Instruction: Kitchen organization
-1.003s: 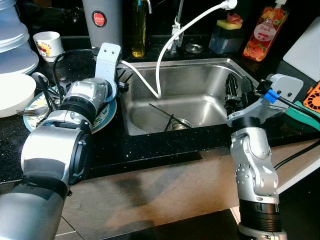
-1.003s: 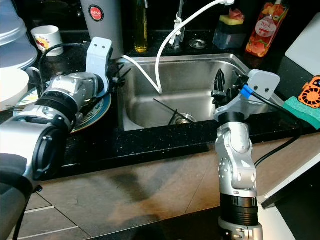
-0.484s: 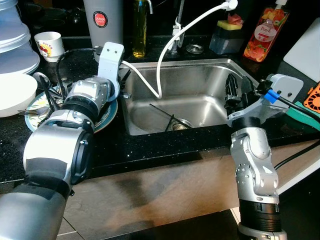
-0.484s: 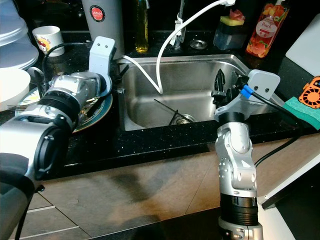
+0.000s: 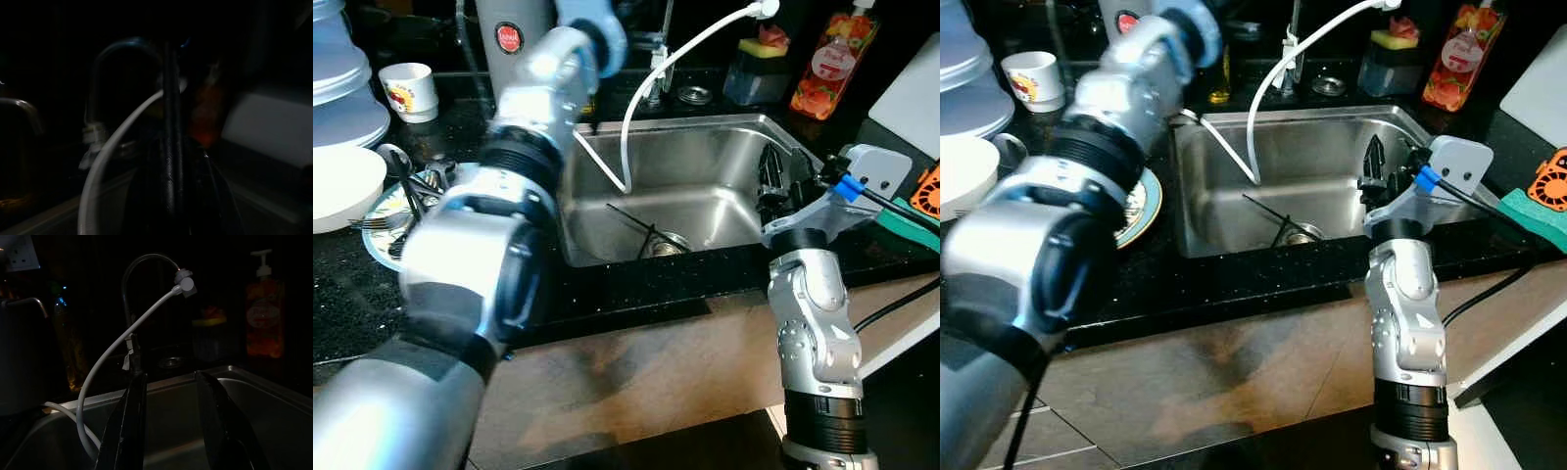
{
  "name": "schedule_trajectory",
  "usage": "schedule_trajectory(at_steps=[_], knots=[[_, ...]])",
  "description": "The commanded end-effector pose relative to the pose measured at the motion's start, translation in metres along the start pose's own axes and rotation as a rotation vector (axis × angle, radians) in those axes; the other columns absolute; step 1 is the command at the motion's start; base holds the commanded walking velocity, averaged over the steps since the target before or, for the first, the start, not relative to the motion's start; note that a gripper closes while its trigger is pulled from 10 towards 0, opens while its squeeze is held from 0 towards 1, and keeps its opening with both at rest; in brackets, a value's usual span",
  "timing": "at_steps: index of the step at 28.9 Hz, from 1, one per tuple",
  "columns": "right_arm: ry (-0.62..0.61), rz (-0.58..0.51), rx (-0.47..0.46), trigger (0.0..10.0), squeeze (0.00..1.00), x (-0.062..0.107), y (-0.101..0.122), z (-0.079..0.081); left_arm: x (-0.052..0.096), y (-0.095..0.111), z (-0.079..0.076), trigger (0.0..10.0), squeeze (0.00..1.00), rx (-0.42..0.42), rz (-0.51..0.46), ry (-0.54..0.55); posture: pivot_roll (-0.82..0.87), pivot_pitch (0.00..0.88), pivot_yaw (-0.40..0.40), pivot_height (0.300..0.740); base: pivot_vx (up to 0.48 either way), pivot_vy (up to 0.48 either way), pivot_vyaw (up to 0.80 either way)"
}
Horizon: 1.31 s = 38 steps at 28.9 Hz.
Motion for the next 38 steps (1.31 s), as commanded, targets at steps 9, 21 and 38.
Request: schedule_trajectory(at_steps=[9, 21, 38], knots=[[-0.014, -0.013, 0.003, 10.0, 0.00, 0.002, 0.005, -0.005, 0.013, -0.044, -0.004, 10.0, 0.08, -0.022, 0.011, 0.063, 0.02, 0.048, -0.028, 0.740, 0.000, 0.000, 0.00], [0.023, -0.013, -0.032, 10.0, 0.00, 0.004, 0.003, 0.005, 0.065, -0.014, 0.029, 10.0, 0.00, -0.483, -0.032, -0.139, 0.06, 0.060, -0.031, 0.740, 0.000, 0.000, 0.00], [0.084, 0.038, -0.082, 10.0, 0.00, 0.006, -0.011, 0.019, 0.203, -0.050, 0.092, 10.0, 0.00, -0.420, 0.354, 0.281, 0.14, 0.087, -0.042, 0.740, 0.000, 0.000, 0.00]])
Point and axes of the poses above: a point about 5 cm out from each wrist's last joint towards the gripper, its own x axis pointing back from the gripper into the wrist, its own y axis along the axis of the wrist's last joint, z = x × y, the point moved 2 cm from there along -x, pointing out of the wrist towards the gripper, and after that the axes turned 4 degrees about -x, right-handed, at the moved point
